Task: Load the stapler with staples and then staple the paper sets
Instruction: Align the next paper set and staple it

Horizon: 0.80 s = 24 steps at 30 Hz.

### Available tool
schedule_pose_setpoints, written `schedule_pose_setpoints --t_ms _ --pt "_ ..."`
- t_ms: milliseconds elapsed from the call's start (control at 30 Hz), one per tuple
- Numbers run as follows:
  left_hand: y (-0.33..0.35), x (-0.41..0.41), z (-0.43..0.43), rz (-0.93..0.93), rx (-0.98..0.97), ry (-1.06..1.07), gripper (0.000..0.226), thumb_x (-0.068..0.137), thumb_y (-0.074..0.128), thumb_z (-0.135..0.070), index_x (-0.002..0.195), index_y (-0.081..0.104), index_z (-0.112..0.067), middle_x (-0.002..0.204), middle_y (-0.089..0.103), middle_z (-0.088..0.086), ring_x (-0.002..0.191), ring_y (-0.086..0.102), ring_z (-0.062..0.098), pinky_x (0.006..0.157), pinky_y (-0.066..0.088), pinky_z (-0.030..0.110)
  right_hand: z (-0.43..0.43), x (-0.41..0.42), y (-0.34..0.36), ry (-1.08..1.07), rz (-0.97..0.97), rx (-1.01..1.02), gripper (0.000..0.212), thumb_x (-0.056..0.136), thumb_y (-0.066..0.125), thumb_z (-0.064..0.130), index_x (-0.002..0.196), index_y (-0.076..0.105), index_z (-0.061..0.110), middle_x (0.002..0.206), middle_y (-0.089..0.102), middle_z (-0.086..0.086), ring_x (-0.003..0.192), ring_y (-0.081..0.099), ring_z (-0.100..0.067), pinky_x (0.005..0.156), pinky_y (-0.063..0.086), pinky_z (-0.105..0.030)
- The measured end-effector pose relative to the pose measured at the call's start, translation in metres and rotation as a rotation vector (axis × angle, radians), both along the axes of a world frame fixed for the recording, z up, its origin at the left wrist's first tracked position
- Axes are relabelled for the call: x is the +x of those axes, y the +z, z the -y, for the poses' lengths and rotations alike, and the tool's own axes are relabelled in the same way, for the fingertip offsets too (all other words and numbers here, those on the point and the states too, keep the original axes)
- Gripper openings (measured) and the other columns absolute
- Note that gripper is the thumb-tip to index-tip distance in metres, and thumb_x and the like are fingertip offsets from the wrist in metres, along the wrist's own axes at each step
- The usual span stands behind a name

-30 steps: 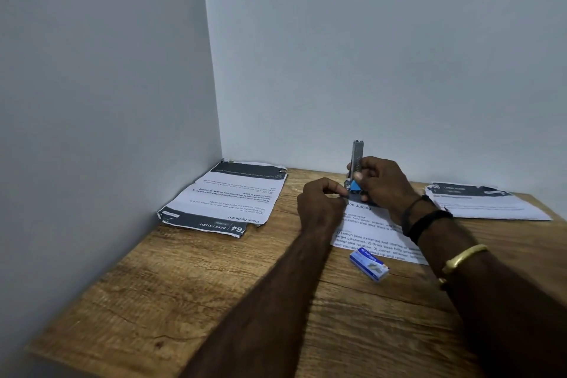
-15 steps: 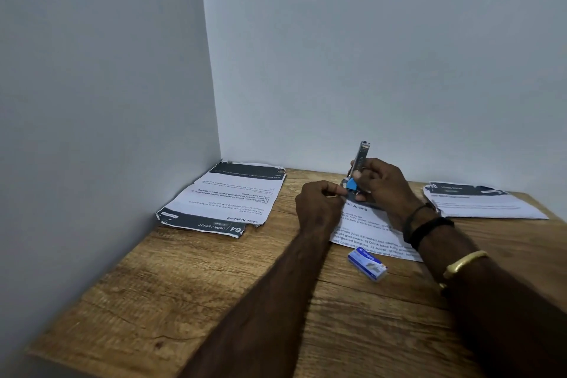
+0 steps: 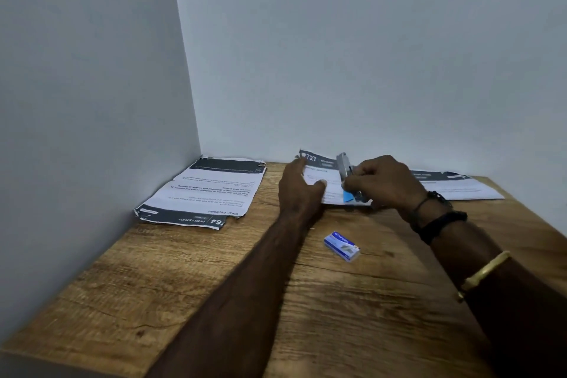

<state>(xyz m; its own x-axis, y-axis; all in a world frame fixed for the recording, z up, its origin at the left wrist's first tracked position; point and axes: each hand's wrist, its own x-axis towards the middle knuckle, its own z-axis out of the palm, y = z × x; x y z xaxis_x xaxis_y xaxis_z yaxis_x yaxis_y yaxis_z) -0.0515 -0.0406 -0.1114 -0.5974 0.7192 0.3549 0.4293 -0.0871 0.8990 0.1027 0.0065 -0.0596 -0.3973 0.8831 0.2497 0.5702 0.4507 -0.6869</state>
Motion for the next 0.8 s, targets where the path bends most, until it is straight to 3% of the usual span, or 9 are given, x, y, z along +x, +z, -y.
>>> schedule_pose_setpoints --t_ms 100,267,367,500,600,667,800 --pt "0.001 0.002 0.002 -0.013 0.054 0.005 0.07 0.08 0.074 -0.004 0.145 0.047 -0.005 0.147 0.051 0.012 0.135 0.049 0.027 0.113 0.039 0.03 0.015 0.014 0.002 0.012 0.186 -0.051 0.021 0.07 0.079 0.032 0.07 0.078 0.011 0.071 0.076 -0.009 0.068 0.075 -0.026 0.056 0.059 -0.032" --pt "0.002 0.0 0.003 -0.028 0.073 0.052 0.077 0.083 0.074 -0.005 0.152 0.038 -0.002 0.159 0.039 0.014 0.149 0.035 0.026 0.124 0.026 0.038 0.033 0.022 -0.006 -0.012 0.522 -0.055 0.031 0.067 0.081 0.043 0.068 0.073 0.013 0.068 0.072 -0.001 0.061 0.065 -0.019 0.058 0.054 -0.031" --pt "0.002 -0.002 0.003 -0.007 0.07 0.046 0.078 0.084 0.074 -0.006 0.153 0.037 -0.002 0.16 0.039 0.013 0.149 0.035 0.025 0.124 0.027 0.04 0.038 0.023 -0.008 -0.028 0.547 -0.021 0.033 0.067 0.08 0.045 0.063 0.066 0.016 0.071 0.07 0.0 0.071 0.066 -0.018 0.058 0.046 -0.027" --pt "0.001 -0.002 0.002 0.009 0.092 0.041 0.074 0.082 0.075 -0.006 0.149 0.044 -0.003 0.152 0.048 0.014 0.141 0.045 0.027 0.119 0.036 0.042 0.038 0.022 -0.012 -0.056 0.521 -0.016 0.036 0.065 0.081 0.051 0.072 0.073 0.017 0.075 0.073 0.0 0.078 0.069 -0.019 0.066 0.053 -0.029" --pt "0.0 0.0 0.002 0.02 0.122 0.034 0.064 0.08 0.075 -0.004 0.14 0.052 -0.004 0.142 0.056 0.012 0.126 0.055 0.022 0.107 0.042 0.029 0.03 0.023 -0.019 -0.144 0.348 0.05 0.029 0.071 0.078 0.05 0.072 0.074 0.021 0.075 0.073 0.005 0.079 0.069 -0.017 0.07 0.055 -0.029" --pt "0.001 0.002 0.0 0.046 0.137 0.024 0.058 0.081 0.075 -0.004 0.135 0.055 -0.006 0.133 0.061 0.008 0.116 0.058 0.018 0.1 0.047 0.028 0.019 0.025 -0.025 -0.225 0.108 0.083 0.015 0.076 0.074 0.039 0.08 0.071 0.025 0.083 0.075 0.005 0.084 0.07 -0.02 0.071 0.052 -0.029" --pt "0.004 0.005 -0.002 0.197 0.161 0.016 0.059 0.082 0.077 -0.002 0.137 0.056 -0.006 0.12 0.061 -0.001 0.1 0.06 0.009 0.077 0.048 0.006 -0.003 0.027 -0.038 -0.177 -0.468 -0.286 0.026 0.09 0.068 0.031 0.115 0.064 0.025 0.08 0.077 -0.009 0.064 0.075 -0.023 0.056 0.059 -0.032"
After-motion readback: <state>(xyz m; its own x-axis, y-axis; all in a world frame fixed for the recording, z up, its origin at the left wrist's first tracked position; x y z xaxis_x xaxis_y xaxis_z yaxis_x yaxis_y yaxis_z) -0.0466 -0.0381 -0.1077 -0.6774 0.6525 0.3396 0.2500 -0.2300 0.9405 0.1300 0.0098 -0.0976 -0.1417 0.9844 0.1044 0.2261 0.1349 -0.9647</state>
